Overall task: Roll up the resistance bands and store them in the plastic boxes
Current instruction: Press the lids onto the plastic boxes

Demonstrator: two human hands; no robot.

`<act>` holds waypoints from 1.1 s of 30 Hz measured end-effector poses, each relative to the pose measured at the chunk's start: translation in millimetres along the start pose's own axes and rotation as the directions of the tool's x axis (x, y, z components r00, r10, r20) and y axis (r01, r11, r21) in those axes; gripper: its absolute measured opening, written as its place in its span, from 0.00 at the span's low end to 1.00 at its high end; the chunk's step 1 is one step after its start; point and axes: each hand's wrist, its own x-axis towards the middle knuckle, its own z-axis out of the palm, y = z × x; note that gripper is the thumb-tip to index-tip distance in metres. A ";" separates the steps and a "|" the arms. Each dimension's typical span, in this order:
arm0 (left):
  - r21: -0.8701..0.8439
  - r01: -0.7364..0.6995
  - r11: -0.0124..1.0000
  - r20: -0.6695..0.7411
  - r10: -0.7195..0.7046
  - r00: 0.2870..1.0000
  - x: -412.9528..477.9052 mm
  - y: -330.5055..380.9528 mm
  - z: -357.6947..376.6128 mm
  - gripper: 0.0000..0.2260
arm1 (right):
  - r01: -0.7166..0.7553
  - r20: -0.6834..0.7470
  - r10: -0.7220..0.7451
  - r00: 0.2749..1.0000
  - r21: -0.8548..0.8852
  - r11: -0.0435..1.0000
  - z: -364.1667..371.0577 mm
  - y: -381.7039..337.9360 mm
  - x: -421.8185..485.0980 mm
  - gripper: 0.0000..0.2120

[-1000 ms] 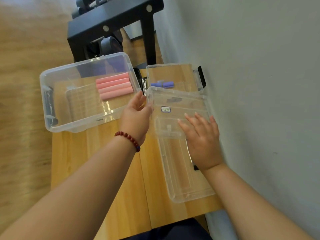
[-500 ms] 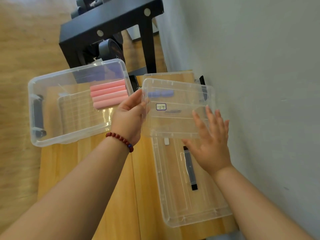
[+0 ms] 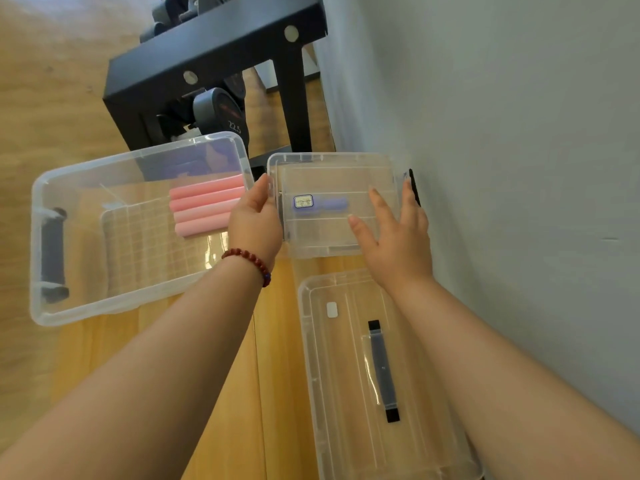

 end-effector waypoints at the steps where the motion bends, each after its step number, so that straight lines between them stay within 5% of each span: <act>1: 0.072 -0.017 0.997 0.017 0.016 1.000 7.3 -2.9 3.1 0.18 | -0.006 0.007 0.006 1.000 -0.028 1.000 1.9 -0.6 6.0 0.30; 6: 0.519 -0.153 0.841 0.133 0.098 0.986 34.9 -18.2 17.0 0.21 | -0.039 0.035 0.046 0.998 -0.174 0.984 8.4 2.2 28.6 0.31; 12: 0.863 -0.237 0.447 0.188 0.152 0.970 45.5 -33.1 21.6 0.25 | -0.017 0.087 0.047 0.995 -0.311 0.950 17.6 6.4 39.7 0.32; 17: 0.875 -0.188 0.447 0.153 0.112 0.982 46.9 -29.6 20.7 0.27 | 0.008 0.090 0.021 0.996 -0.304 0.953 19.1 2.2 43.7 0.31; 22: 0.899 -0.280 0.338 0.248 0.136 0.959 44.1 -29.0 19.2 0.26 | -0.024 0.045 0.038 0.998 -0.273 0.962 17.8 6.4 42.3 0.29; 26: 0.881 -0.276 0.383 0.266 0.081 0.961 42.1 -35.4 18.2 0.25 | -0.037 0.054 0.056 0.997 -0.306 0.951 19.5 5.5 37.8 0.29; 33: 0.886 -0.317 0.339 0.305 0.090 0.948 37.4 -43.8 5.8 0.26 | 0.144 0.184 -0.081 0.980 -0.362 0.921 29.4 -16.9 50.1 0.32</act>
